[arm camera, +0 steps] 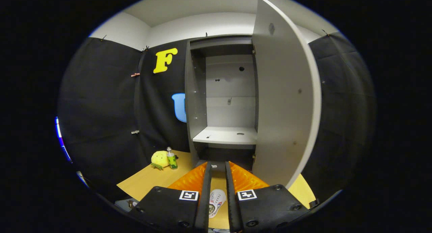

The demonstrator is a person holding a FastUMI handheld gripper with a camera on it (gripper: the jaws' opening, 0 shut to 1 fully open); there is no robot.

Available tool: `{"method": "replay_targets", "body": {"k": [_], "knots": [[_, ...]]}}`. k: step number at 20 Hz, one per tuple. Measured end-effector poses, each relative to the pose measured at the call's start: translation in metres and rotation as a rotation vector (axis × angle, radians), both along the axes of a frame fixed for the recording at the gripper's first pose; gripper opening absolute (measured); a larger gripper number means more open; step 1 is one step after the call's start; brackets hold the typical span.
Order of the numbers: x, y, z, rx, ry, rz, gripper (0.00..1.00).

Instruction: Open the shoe cabinet door, grab the shoes and put them into the shoe cabinet, then close the shoe cabinet door.

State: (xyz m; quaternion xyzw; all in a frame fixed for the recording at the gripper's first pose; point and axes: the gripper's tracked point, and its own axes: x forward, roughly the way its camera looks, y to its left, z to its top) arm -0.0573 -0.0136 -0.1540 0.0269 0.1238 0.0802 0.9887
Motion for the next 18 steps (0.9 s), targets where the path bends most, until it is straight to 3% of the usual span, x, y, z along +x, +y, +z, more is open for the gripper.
{"method": "replay_targets", "body": {"k": [7,14,18], "knots": [[0.019,0.046,-0.122,0.022,0.215,-0.098,0.29],[0.020,0.045,-0.245,0.013,0.408,-0.197,0.30],[0.019,0.044,-0.295,0.014,0.493,-0.210,0.31]]}}
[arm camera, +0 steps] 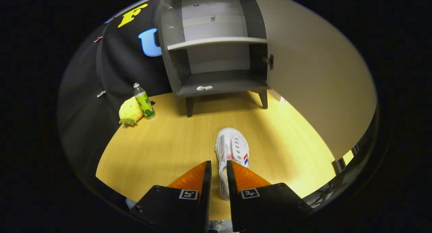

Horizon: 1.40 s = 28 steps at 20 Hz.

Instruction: Open the shoe cabinet door, grab the shoes and put them into the shoe cabinet, then close the shoe cabinet door.

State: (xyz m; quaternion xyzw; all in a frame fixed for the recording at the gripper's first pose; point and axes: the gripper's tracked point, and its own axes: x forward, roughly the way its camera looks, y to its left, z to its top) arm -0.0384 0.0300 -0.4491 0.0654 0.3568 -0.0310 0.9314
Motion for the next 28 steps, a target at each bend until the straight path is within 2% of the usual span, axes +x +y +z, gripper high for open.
{"method": "replay_targets", "body": {"k": [10,20,21,23,28], "knots": [[0.013,0.001,-0.068,0.024,0.108,0.003,0.31],[0.037,0.003,-0.085,0.008,0.111,0.015,0.30],[0.037,-0.002,-0.082,-0.012,0.116,0.001,0.29],[0.041,0.000,-0.088,0.001,0.109,0.007,0.06],[0.042,0.000,-0.085,-0.011,0.109,0.012,0.06]]}}
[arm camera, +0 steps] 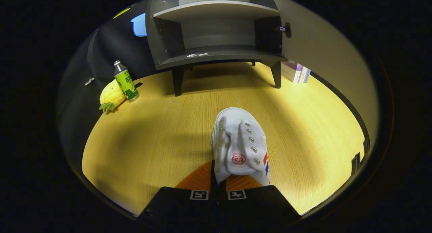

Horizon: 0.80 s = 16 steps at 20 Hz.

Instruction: Open the shoe cabinet door, grab the shoes and put them into the shoe cabinet, then close the shoe cabinet door.

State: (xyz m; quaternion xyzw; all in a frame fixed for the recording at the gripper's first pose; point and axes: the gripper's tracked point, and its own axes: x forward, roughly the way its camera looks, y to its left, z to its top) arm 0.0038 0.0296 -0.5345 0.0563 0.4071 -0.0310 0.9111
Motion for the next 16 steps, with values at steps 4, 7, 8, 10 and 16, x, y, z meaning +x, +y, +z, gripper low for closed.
{"method": "replay_targets", "body": {"k": [4,7,8,10,16], "knots": [[-0.006,-0.004,0.004,-0.026,0.007,0.008,0.05],[-0.003,-0.008,0.021,-0.035,-0.016,-0.001,0.05],[-0.003,-0.010,0.030,-0.043,-0.023,-0.003,0.05],[-0.001,-0.013,0.050,-0.045,-0.031,-0.017,0.04],[0.032,-0.013,0.170,-0.103,-0.190,-0.020,0.04]]}}
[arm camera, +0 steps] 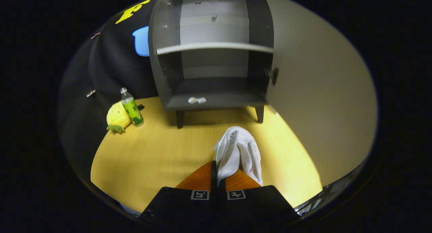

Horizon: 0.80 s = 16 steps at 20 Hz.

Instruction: Open the shoe cabinet door, grab the shoes and put them into the shoe cabinet, then close the shoe cabinet door.

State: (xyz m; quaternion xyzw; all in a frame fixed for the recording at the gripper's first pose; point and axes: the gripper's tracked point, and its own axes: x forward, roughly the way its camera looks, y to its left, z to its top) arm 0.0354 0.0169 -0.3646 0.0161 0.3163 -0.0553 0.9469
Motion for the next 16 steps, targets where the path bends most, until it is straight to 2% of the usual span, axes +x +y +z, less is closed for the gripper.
{"method": "replay_targets", "body": {"k": [7,12,16], "knots": [[0.072,-0.003,0.130,-0.043,-0.225,0.031,0.04],[0.131,-0.009,0.175,-0.047,-0.316,0.044,0.04],[0.201,-0.013,0.204,-0.079,-0.401,0.072,0.04]]}}
